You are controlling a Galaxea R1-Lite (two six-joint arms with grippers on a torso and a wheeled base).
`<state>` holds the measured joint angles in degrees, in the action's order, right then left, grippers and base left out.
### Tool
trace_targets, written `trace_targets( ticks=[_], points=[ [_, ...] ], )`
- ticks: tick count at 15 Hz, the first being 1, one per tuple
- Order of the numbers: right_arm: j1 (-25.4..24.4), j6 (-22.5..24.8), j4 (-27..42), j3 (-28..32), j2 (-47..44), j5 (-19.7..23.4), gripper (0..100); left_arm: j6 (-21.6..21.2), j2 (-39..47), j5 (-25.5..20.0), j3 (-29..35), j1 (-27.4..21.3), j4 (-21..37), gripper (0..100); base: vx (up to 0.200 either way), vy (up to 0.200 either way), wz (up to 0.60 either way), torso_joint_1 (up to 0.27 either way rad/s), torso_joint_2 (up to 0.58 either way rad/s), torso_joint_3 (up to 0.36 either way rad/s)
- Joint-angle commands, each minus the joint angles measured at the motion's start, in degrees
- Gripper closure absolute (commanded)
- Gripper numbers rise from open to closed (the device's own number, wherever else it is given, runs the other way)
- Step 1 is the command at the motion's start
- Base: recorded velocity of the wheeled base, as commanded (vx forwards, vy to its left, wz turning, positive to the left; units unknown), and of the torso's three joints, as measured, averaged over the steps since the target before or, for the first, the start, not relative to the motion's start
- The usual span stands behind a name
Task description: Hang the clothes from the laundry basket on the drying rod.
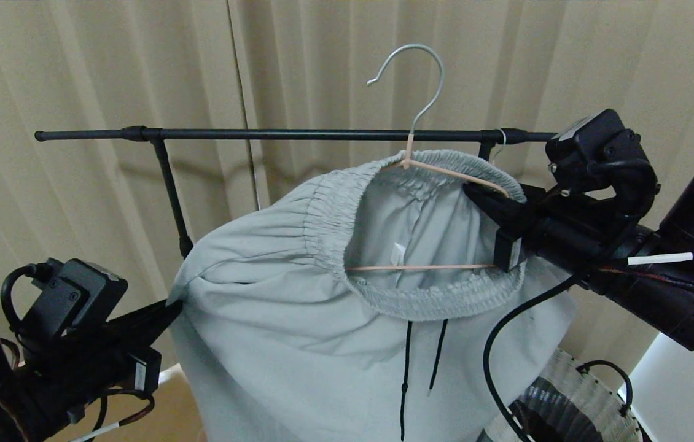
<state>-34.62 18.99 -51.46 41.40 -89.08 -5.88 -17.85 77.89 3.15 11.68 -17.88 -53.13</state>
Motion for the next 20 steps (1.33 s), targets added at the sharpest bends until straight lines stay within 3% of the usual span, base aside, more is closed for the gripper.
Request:
trace_targets(
  ticks=[1, 3, 9, 10, 13, 16, 20],
  points=[
    [0.2, 0.0, 0.0, 0.0, 0.1, 0.0, 100, -2.7, 0.8, 0.1, -0.6, 6.5, 0.0, 100, 0.000, 0.000, 0.00, 0.000, 0.00, 0.000],
    [0.3, -0.1, 0.0, 0.2, 0.0, 0.0, 100, -4.0, 0.4, 0.1, -1.4, 9.2, 0.0, 100, 0.000, 0.000, 0.00, 0.000, 0.00, 0.000],
    [0.3, -0.3, 0.2, 0.4, 0.0, -0.1, 100, -4.3, 0.3, 0.0, -1.7, 8.9, 0.0, 100, 0.000, 0.000, 0.00, 0.000, 0.00, 0.000],
    [0.3, -0.3, 0.2, 0.4, 0.0, -0.1, 100, -4.3, 0.2, -0.1, -1.8, 8.8, 0.0, 0, 0.000, 0.000, 0.00, 0.000, 0.00, 0.000],
    [0.3, -0.1, 2.1, -0.1, 0.1, -1.0, 100, -4.5, -2.3, -0.4, -2.6, 8.4, -0.2, 0, 0.000, 0.000, 0.00, 0.000, 0.00, 0.000],
    [1.4, -0.2, 12.5, 0.3, 3.1, -2.2, 100, -4.4, -9.9, -0.4, -3.7, 7.7, -0.1, 0, 0.000, 0.000, 0.00, 0.000, 0.00, 0.000],
    [2.8, -0.4, 16.7, -1.0, 3.6, -9.2, 100, -2.5, -21.4, -0.2, -4.6, 8.0, 0.5, 0, 0.000, 0.000, 0.00, 0.000, 0.00, 0.000]
  ],
)
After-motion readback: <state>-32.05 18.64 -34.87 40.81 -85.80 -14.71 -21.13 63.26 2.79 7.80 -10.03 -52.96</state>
